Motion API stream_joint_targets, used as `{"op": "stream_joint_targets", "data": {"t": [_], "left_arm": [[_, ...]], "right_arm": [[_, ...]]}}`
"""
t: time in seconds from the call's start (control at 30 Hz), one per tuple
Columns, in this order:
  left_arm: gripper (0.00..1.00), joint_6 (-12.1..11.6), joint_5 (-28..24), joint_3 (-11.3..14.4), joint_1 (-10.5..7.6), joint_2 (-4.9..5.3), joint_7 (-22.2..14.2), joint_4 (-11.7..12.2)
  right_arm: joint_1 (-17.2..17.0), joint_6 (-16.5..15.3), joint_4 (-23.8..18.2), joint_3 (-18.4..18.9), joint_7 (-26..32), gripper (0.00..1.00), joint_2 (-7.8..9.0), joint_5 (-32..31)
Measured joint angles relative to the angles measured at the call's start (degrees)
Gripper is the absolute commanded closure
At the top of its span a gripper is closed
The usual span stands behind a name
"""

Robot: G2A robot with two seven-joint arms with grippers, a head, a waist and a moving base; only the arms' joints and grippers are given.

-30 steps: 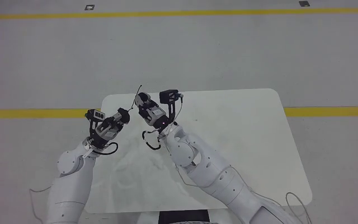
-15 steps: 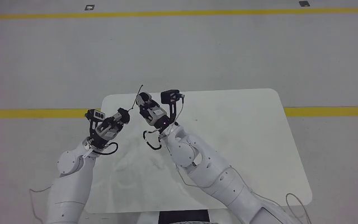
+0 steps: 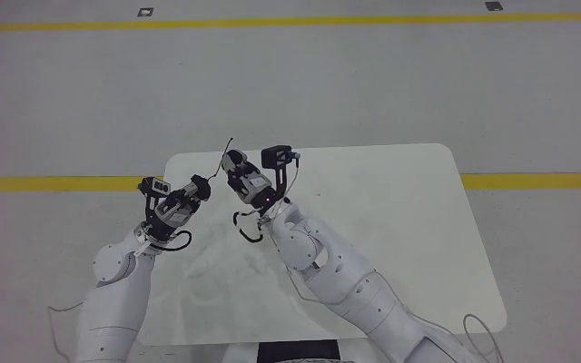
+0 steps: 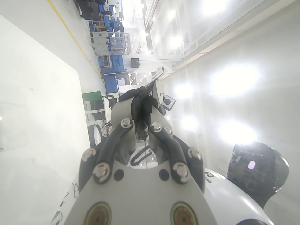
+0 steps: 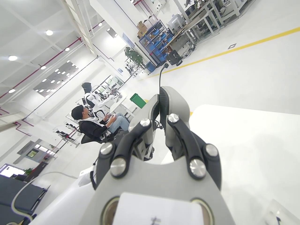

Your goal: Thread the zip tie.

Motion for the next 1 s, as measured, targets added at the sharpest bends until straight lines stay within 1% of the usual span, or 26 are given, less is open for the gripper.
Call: {"op": "stream_joint_targets", "data": {"t": [0.47, 0.8, 1.0], "left_arm": [[1.00, 0.00, 0.00, 0.00, 0.00, 0.00, 0.00, 0.00], [1.00, 0.00, 0.00, 0.00, 0.00, 0.00, 0.00, 0.00], [1.00, 0.00, 0.00, 0.00, 0.00, 0.00, 0.00, 0.00]], "right_arm": [[0.42, 0.03, 1.70, 0.31, 0.37, 1.00, -0.78, -0.72], [-0.17, -0.26, 1.36, 1.08, 0.65, 1.00, -0.96, -1.65], [-0.56, -1.17, 1.30, 1.32, 1.68, 1.00, -1.03, -1.70]]}}
